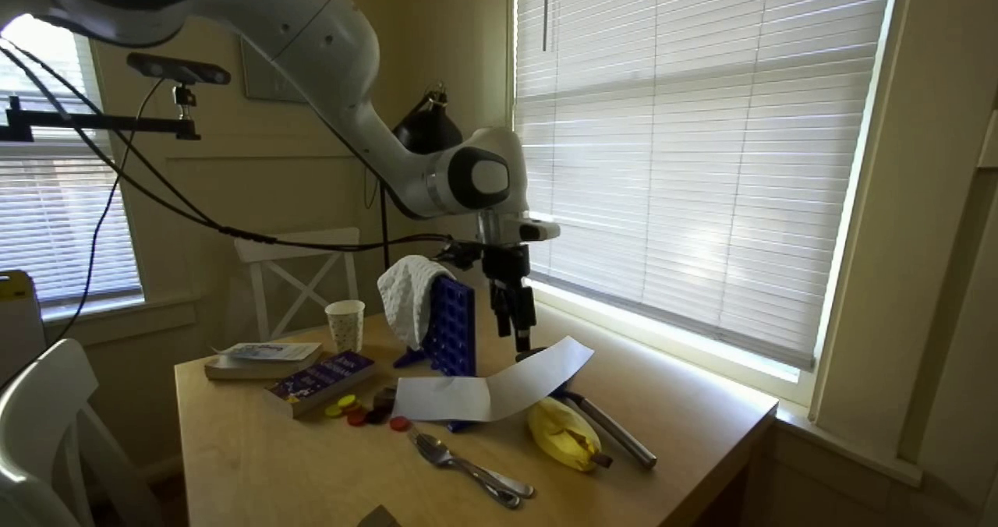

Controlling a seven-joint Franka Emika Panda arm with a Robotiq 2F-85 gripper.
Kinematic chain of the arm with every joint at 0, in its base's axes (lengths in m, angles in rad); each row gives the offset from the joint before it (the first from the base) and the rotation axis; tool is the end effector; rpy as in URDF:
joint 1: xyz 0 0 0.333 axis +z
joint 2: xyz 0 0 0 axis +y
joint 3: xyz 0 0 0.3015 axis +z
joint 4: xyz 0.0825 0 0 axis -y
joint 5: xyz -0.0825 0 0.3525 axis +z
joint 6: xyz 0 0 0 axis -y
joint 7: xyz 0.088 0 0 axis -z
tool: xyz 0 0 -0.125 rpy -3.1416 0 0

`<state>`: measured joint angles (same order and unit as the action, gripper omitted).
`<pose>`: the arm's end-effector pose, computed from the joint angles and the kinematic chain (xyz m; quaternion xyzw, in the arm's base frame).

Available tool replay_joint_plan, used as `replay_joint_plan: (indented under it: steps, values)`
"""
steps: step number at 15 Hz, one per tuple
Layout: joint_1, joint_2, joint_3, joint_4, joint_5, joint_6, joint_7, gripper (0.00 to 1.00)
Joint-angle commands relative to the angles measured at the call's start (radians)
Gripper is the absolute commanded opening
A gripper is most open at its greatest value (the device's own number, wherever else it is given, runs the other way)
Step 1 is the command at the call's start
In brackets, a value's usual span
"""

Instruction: Put the white object on the blue object

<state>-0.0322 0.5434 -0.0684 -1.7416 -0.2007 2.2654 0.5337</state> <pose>0.6295 -0.0680 0.2547 0.9653 -0.2436 0.0105 0.0939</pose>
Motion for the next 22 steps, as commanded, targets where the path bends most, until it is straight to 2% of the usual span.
replay_joint_plan:
  steps: [1,4,6,14,16,22]
  values:
    - [-0.004,0.053,-0.008,0.055,0.091,0.010,-0.091,1.00]
    - [-0.038,0.070,0.016,0.083,0.223,-0.012,-0.149,1.00]
    - [-0.036,0.083,0.006,0.100,0.254,-0.019,-0.168,1.00]
    - [-0.032,0.126,-0.010,0.133,0.254,-0.022,-0.199,1.00]
    - [-0.031,0.135,-0.012,0.139,0.251,-0.021,-0.204,0.93]
    - [-0.038,0.159,-0.018,0.156,0.249,-0.036,-0.221,0.84]
